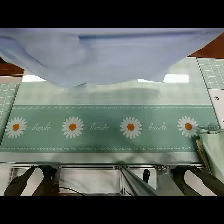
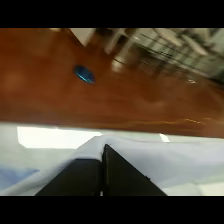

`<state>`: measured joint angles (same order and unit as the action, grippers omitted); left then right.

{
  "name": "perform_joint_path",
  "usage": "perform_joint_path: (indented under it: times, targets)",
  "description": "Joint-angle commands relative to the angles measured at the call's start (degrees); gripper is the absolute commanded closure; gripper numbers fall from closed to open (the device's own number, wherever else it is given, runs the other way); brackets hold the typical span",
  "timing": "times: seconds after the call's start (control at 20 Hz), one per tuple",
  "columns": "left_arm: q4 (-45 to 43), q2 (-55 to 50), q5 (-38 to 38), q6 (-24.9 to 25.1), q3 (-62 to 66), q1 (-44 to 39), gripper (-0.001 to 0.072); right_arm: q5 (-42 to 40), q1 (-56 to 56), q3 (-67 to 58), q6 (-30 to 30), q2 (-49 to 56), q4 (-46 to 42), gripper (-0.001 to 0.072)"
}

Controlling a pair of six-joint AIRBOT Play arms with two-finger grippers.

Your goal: Fold the shirts.

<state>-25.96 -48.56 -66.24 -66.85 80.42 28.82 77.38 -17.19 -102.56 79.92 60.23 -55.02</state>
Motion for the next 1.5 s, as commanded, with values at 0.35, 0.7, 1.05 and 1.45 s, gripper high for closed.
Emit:
perform_joint_path:
  times: [0.35, 0.7, 1.05, 1.45]
  targets:
    - [-43.3, 23.5, 5.1, -11.5, 11.4, -7.4, 0.0693, 7.7, 0.8, -10.0, 5.2, -21.8, -11.7, 0.0692]
    - [-61.0, 26.0, 5.1, -14.9, 7.7, -19.6, 0.0693, 15.1, 0.7, -6.4, 8.3, -24.6, -15.0, 0.0692]
    - [-49.4, 16.3, 9.3, -14.9, -14.3, -19.7, 0.0693, 4.2, 1.0, 23.9, 4.9, -23.2, -3.8, 0.0692]
    - [-42.4, -17.7, 27.5, -14.9, -15.8, -23.8, 0.0693, -22.6, 13.1, 32.3, 0.9, 7.9, -5.5, 0.0692]
